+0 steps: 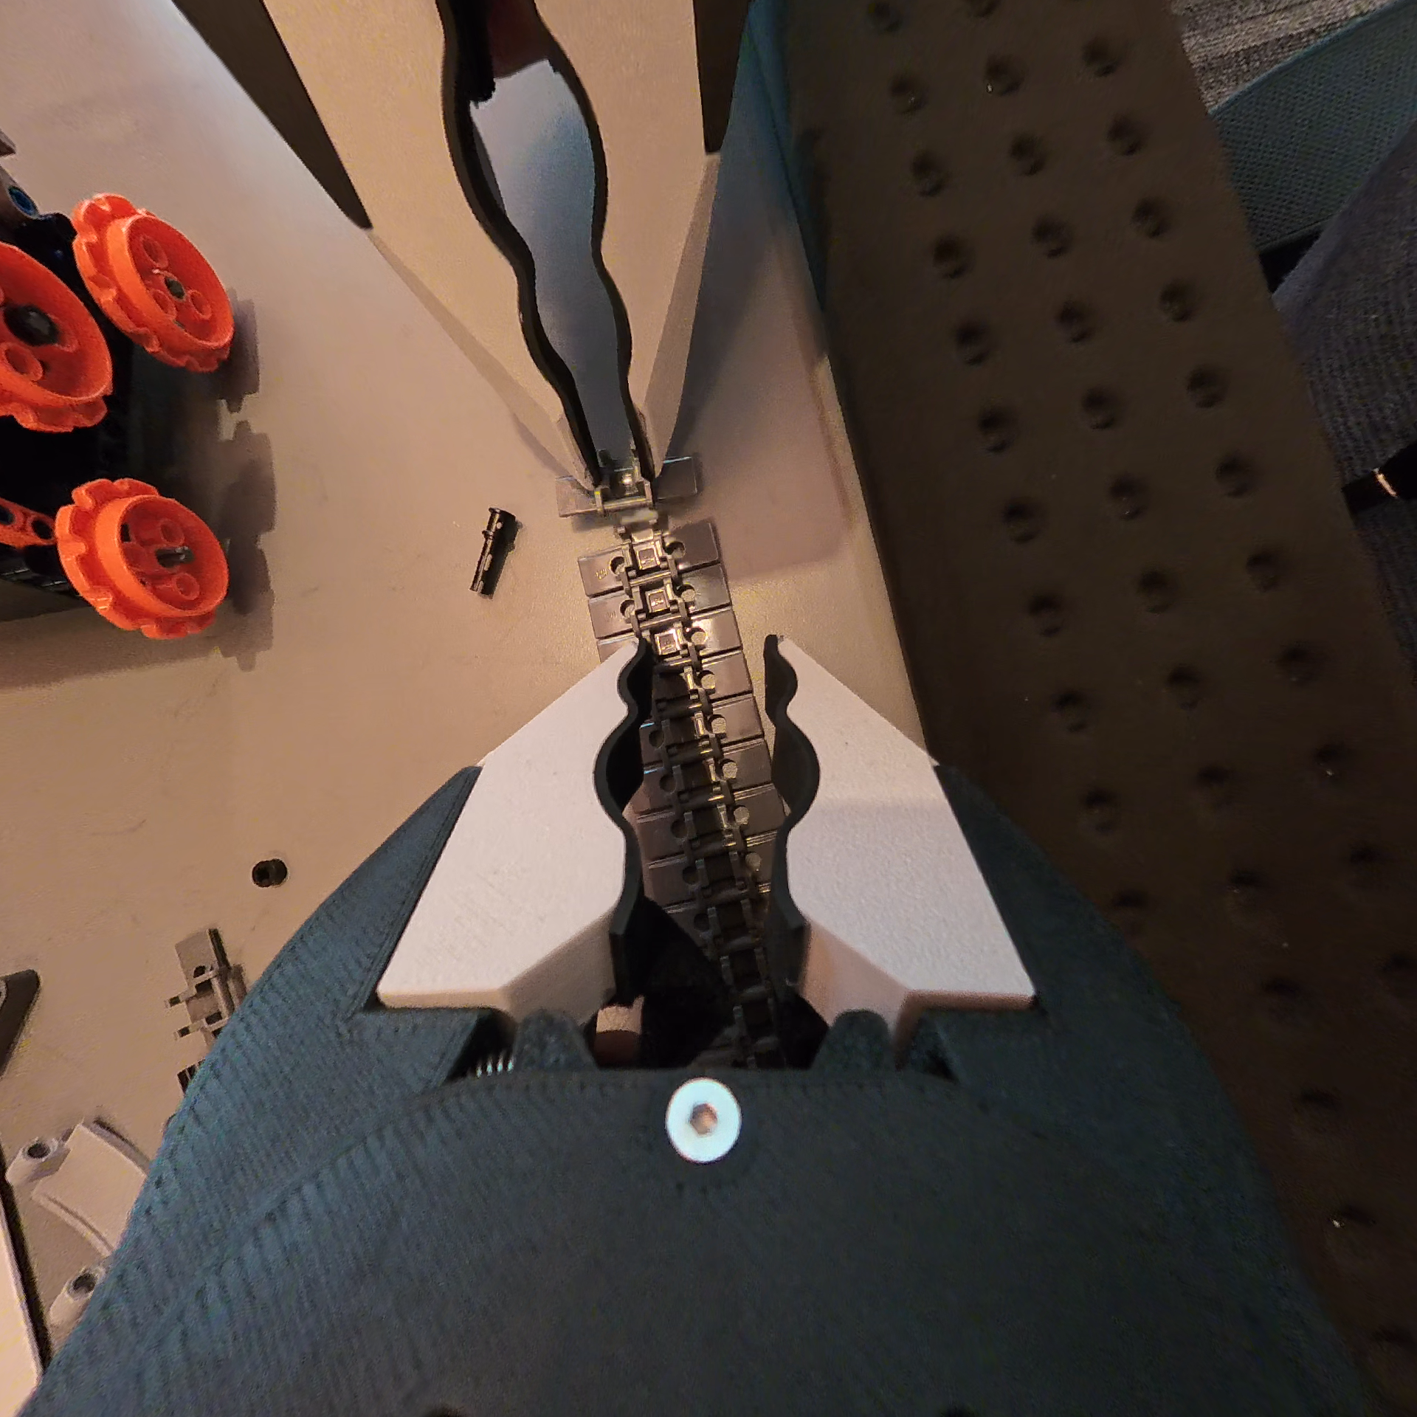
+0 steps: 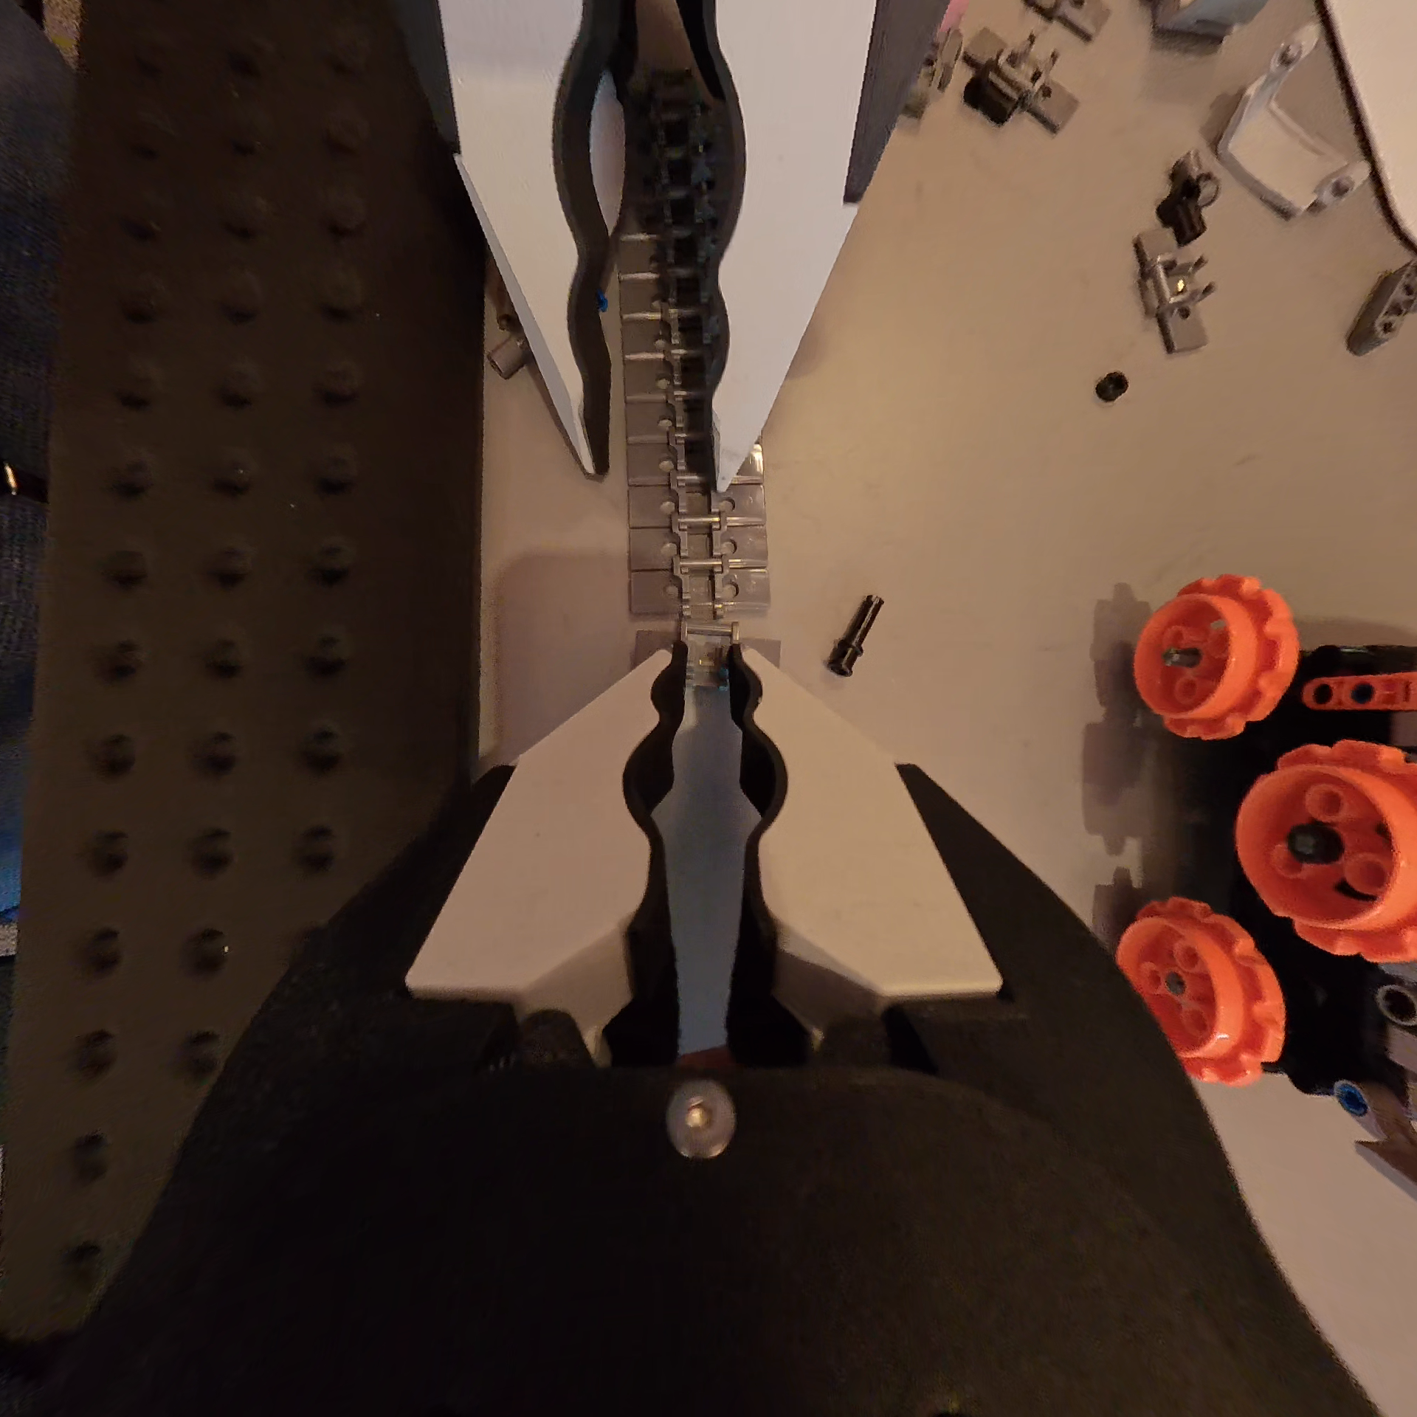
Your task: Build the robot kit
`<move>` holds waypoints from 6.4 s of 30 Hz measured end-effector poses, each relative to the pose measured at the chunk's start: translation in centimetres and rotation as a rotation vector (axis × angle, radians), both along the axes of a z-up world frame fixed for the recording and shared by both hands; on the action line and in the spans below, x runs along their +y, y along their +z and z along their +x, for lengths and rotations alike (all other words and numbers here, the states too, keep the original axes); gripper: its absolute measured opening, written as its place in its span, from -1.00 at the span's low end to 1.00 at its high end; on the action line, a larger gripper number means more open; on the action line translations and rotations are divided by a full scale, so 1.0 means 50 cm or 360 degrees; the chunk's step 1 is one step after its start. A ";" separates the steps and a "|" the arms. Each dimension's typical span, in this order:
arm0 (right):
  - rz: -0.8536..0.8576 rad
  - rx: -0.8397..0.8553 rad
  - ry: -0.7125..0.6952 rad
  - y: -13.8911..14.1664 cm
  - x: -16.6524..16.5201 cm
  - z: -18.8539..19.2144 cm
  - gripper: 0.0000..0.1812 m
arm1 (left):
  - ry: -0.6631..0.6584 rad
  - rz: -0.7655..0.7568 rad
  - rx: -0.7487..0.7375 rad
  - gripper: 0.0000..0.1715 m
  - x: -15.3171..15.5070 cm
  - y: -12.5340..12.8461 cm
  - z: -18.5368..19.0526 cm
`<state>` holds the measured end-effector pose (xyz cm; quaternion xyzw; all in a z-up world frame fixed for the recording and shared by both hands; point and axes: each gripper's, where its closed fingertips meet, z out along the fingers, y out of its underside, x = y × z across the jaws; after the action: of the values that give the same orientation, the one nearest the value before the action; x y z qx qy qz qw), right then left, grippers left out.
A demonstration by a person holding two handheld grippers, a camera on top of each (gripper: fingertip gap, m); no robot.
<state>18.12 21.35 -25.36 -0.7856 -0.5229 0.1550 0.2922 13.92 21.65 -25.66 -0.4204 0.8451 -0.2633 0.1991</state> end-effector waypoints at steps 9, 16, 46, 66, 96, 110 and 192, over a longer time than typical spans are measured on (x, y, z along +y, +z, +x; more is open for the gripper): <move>0.0019 -0.0050 0.0056 -0.004 0.004 -0.009 -0.91 | -0.0009 0.0014 0.0005 -0.73 -0.002 -0.002 -0.001; -0.0005 -0.0104 0.0102 -0.006 0.006 -0.009 -0.91 | -0.0015 0.0020 0.0001 -0.80 -0.002 -0.009 0.004; -0.0045 -0.0151 0.0099 -0.003 0.006 -0.026 -1.00 | -0.0043 -0.0006 -0.0007 -0.81 -0.007 -0.009 0.003; -0.0346 -0.0549 0.0181 -0.010 0.003 -0.023 -1.00 | -0.0070 -0.0099 -0.0072 -0.81 -0.009 -0.010 0.003; 0.0002 0.0123 0.0164 0.101 0.081 -0.163 -1.00 | 0.0833 0.0345 -0.0372 -0.87 0.273 0.104 -0.130; -0.0232 0.0075 0.0313 -0.004 0.121 -0.308 -1.00 | 0.1162 0.0406 -0.0612 -0.88 0.367 0.149 -0.133; -0.0438 0.0036 0.0252 -0.011 0.064 -0.133 -1.00 | 0.1157 0.0406 -0.0546 -0.88 0.370 0.125 -0.124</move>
<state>11.49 24.54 -25.94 -0.7727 -0.5537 0.2568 0.1745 7.73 40.13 -19.39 -0.6134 0.6222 -0.1353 0.4672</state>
